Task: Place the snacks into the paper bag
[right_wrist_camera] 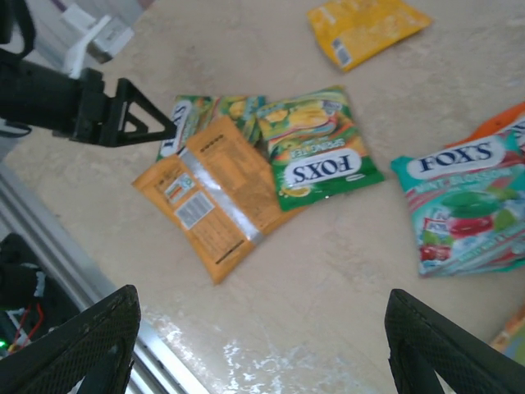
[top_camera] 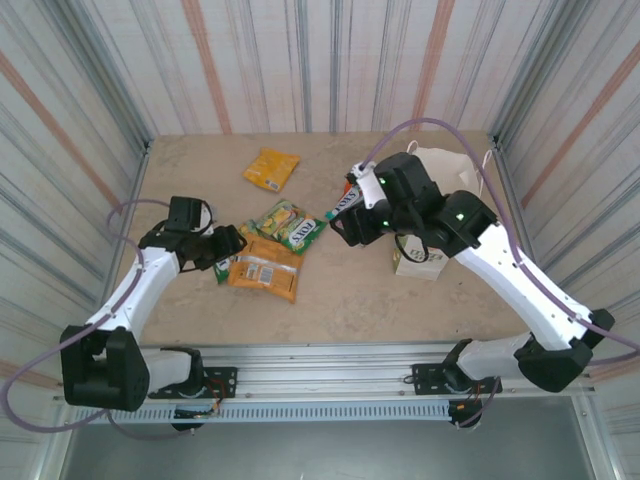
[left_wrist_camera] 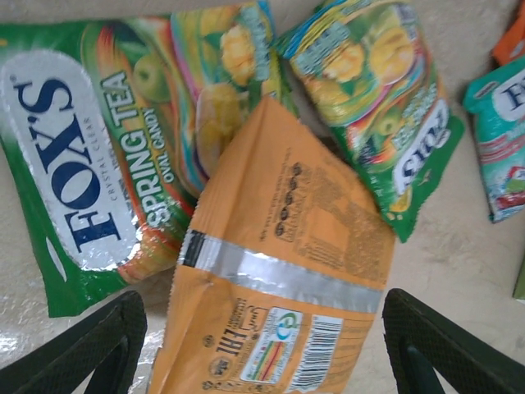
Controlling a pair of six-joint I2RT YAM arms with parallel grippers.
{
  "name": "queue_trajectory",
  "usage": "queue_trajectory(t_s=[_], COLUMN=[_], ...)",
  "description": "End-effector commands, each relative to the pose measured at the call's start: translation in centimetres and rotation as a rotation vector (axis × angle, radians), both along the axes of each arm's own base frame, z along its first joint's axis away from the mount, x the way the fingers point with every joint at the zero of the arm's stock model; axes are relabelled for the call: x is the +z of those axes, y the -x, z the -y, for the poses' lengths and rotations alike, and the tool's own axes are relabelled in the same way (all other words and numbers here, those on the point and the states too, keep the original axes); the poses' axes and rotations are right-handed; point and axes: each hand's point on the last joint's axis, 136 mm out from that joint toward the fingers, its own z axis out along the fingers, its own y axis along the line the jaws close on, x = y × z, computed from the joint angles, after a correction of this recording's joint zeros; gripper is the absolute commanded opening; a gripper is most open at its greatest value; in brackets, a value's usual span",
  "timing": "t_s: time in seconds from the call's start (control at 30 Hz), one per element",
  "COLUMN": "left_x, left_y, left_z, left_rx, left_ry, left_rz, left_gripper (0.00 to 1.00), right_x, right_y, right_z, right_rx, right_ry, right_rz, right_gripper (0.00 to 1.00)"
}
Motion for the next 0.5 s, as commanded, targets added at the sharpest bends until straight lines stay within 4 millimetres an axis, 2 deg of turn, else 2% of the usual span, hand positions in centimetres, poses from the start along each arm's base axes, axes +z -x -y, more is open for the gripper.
queue_trajectory(t_s=[0.0,0.2,0.47], left_x=[-2.0,-4.4,-5.8], left_y=[1.0,1.1,0.9], left_z=[0.9,1.6,3.0], left_rx=[-0.061,-0.077,-0.119], left_ry=[0.038,0.082,0.131], left_rz=[-0.069,-0.105,-0.102], left_gripper=[0.79,0.79,0.76], right_x=[-0.1,-0.8,-1.1], right_y=[-0.1,-0.2,-0.2], right_z=[-2.0,-3.0,-3.6], right_rx=[0.062,0.093,0.110], right_ry=[-0.036,-0.038,-0.055], right_rz=[0.004,-0.016,-0.028], right_gripper=[0.79,0.79,0.79])
